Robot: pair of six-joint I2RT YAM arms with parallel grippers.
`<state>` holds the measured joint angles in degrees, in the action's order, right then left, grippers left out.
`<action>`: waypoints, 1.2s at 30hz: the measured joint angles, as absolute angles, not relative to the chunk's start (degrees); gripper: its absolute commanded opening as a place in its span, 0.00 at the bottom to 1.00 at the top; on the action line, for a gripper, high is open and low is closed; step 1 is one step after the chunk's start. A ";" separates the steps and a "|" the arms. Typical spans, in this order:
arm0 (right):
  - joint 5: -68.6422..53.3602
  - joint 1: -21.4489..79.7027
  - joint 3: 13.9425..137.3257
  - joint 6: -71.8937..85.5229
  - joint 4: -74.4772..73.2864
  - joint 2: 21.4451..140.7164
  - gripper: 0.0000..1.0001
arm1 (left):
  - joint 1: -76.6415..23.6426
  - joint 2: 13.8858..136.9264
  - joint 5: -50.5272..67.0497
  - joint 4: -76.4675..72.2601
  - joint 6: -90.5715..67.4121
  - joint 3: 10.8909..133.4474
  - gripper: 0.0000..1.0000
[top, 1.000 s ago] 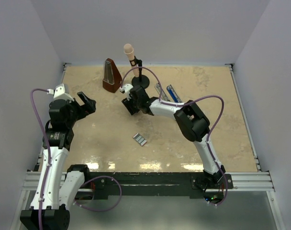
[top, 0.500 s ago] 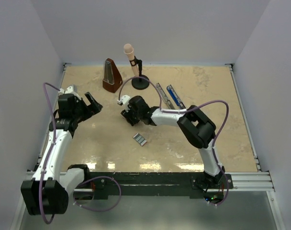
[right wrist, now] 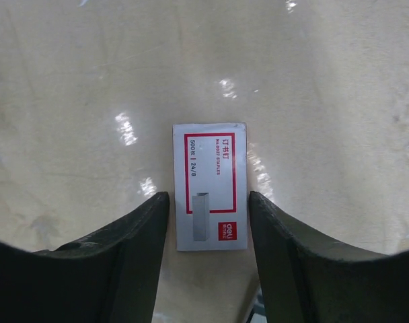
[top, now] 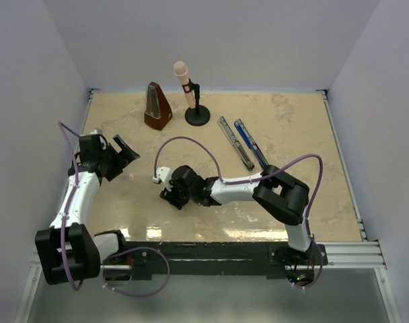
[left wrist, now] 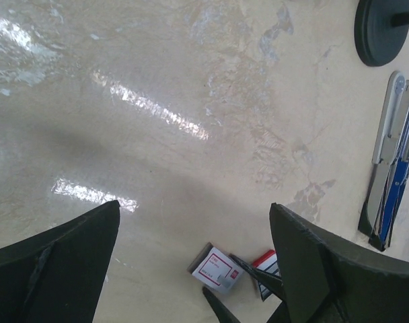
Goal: Unload the staples from the stapler
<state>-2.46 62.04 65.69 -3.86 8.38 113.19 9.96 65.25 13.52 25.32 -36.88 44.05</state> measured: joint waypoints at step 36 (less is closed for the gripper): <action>9.04 60.53 57.80 5.61 -3.53 98.85 0.68 | 8.16 67.07 21.52 22.00 -36.69 32.01 0.78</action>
<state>9.04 60.53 57.80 5.61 -3.53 98.85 8.16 67.07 21.52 22.00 -36.69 32.01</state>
